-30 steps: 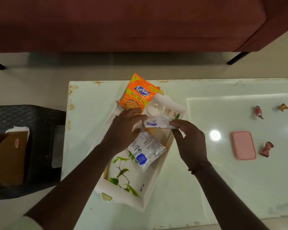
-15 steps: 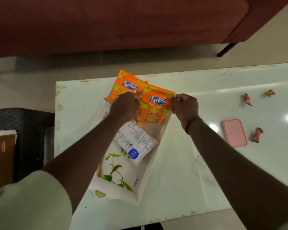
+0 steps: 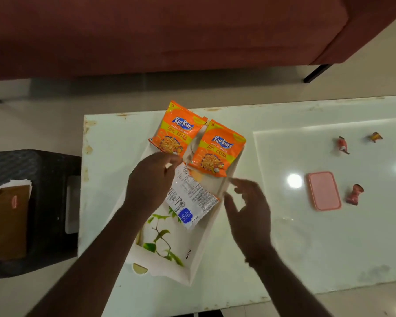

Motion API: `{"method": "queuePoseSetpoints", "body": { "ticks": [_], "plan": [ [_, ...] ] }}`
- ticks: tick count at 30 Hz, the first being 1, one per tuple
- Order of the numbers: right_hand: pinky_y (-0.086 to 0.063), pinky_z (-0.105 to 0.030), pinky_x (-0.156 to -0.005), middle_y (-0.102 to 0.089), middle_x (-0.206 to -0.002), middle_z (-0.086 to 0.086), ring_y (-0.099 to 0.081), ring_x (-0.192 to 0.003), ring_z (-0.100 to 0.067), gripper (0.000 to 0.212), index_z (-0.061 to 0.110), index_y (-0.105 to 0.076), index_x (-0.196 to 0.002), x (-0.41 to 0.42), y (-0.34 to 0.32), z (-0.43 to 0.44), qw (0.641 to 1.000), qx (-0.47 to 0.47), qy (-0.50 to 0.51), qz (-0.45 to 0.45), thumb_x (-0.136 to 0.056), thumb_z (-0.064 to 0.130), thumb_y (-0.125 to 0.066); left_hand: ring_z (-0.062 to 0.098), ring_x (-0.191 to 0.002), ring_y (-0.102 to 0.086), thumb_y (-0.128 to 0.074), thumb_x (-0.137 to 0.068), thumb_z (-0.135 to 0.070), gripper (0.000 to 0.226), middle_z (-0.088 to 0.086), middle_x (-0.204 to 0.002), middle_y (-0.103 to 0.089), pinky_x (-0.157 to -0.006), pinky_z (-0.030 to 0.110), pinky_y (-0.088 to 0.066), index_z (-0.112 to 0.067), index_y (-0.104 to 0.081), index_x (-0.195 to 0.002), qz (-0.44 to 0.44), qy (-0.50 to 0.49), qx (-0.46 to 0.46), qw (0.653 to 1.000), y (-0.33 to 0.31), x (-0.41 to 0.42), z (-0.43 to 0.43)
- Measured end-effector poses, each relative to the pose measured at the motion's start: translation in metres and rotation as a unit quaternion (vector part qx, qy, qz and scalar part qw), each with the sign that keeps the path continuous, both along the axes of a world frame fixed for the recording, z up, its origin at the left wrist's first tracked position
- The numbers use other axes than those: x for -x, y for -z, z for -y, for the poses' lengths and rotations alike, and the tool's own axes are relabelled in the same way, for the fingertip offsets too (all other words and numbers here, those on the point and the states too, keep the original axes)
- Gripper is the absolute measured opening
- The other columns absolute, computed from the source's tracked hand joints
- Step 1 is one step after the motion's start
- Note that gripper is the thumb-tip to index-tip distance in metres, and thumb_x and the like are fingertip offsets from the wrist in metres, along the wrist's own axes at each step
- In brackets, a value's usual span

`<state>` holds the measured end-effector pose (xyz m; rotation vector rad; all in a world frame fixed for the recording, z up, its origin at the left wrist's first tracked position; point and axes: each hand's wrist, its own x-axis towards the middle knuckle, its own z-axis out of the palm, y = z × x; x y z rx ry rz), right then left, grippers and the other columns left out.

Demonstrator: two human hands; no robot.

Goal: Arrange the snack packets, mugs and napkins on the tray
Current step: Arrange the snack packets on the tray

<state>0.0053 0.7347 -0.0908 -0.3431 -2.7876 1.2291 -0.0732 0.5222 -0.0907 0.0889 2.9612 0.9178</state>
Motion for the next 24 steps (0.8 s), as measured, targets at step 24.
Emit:
{"method": "queuePoseSetpoints", "body": {
  "ticks": [24],
  "plan": [
    [-0.050,-0.027,-0.063,-0.069,-0.080,0.012,-0.063,-0.074,-0.006,0.023,0.028,-0.066,-0.081,0.021,-0.007,0.031,0.993,0.084,-0.048,0.061,-0.093,0.046,-0.058,0.003,-0.090,-0.068,-0.055,-0.090,-0.048,0.023,-0.014,-0.095,-0.073,-0.074,0.018,-0.053,-0.035,-0.067,-0.104,0.168,-0.032,-0.288,0.942,0.025,-0.048,0.035]
  ]
}}
